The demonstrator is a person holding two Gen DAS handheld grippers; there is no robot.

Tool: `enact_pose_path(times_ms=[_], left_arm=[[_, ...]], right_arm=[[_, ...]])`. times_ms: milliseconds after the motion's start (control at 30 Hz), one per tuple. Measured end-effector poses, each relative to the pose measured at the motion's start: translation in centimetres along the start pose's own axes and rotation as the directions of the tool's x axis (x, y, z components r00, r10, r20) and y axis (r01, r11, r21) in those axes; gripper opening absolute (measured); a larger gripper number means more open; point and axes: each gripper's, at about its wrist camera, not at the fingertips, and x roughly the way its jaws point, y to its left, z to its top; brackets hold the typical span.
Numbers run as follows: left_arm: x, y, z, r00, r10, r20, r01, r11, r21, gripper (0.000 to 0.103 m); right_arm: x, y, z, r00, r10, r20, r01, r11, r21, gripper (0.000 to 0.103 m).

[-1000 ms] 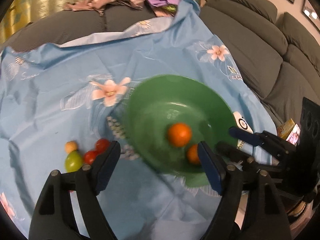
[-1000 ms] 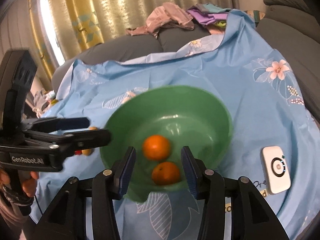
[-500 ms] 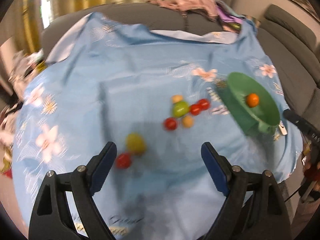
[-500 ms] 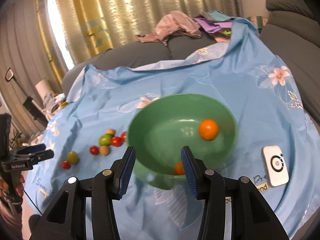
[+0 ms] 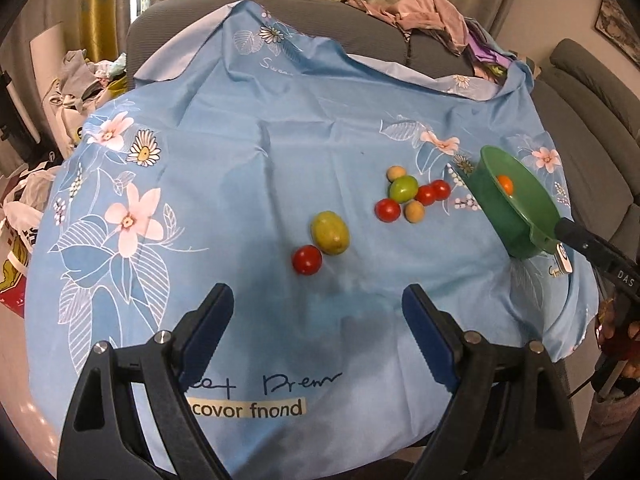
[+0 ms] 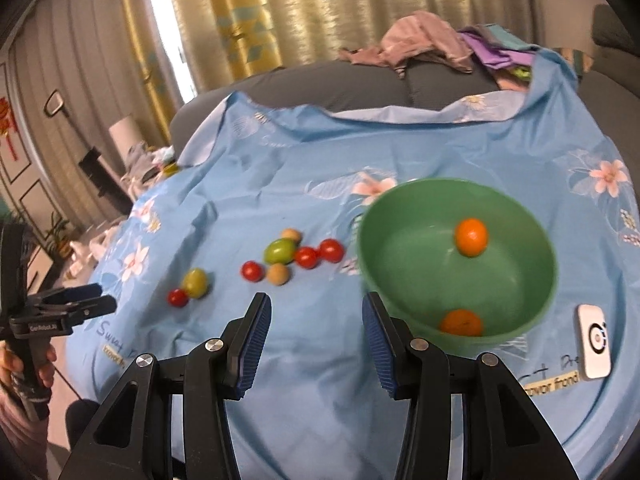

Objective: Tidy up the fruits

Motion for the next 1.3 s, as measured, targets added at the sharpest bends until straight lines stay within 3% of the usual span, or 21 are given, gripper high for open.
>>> enact_pose_path(times_ms=[500, 833, 1100, 1300], left_arm=[[3.8, -0.9, 0.7, 0.997, -0.064, -0.048, 0.065, 0.997, 0.030, 0.085], [7.6, -1.9, 3.2, 0.996, -0.056, -0.064, 0.061, 0.995, 0.082, 0.075], [11.2, -1.8, 3.9, 0.992, -0.002, -0.123, 0.013, 0.995, 0.094, 0.061], [12.6, -1.8, 4.0, 0.988, 0.031, -0.150, -0.014, 0.994, 0.112, 0.039]], right_arm=[[5.3, 3.2, -0.4, 0.990, 0.069, -0.120, -0.075, 0.996, -0.051, 0.048], [8.5, 3.7, 1.0, 0.987, 0.090, -0.136, -0.098, 0.994, -0.057, 0.048], [10.7, 3.5, 1.9, 0.986, 0.078, -0.149, -0.090, 0.993, -0.076, 0.048], [12.4, 3.4, 2.9, 0.986, 0.065, -0.156, -0.080, 0.992, -0.095, 0.048]])
